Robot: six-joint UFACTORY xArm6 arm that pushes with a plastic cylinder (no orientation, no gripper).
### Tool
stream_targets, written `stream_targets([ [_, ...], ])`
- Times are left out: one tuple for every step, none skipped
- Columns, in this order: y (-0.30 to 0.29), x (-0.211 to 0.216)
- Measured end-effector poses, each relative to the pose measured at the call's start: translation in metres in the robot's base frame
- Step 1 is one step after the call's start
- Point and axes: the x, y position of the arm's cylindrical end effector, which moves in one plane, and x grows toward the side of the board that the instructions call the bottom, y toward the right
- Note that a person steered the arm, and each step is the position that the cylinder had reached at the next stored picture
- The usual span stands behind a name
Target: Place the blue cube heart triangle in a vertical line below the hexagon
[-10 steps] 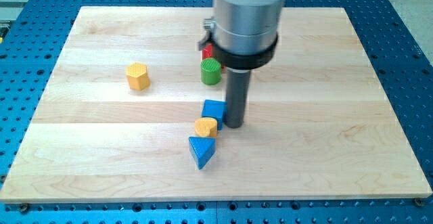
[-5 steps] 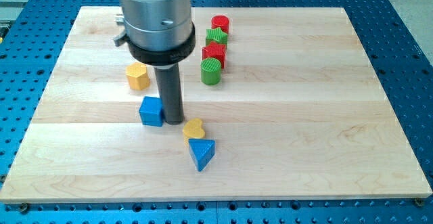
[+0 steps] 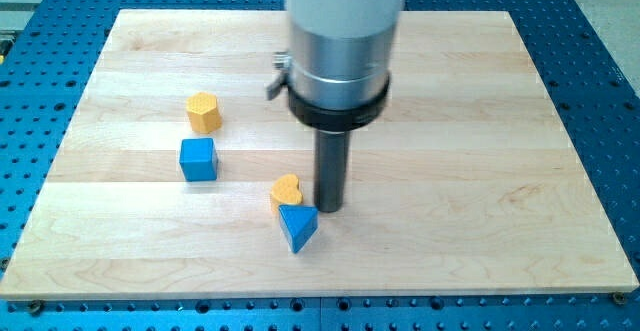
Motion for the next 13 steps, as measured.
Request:
stream_targets([
  [-0.047,0.002],
  [-0.076,0.002],
  [-0.111,0.002],
  [-0.063,-0.004],
  [0.026,0.000],
  [0.014,0.055],
  [-0.036,0.056],
  [-0.009,0.053],
  [-0.006,0.018],
  [-0.033,0.018],
  [-0.042,-0.016],
  [-0.064,-0.004],
  [-0.062,0.024],
])
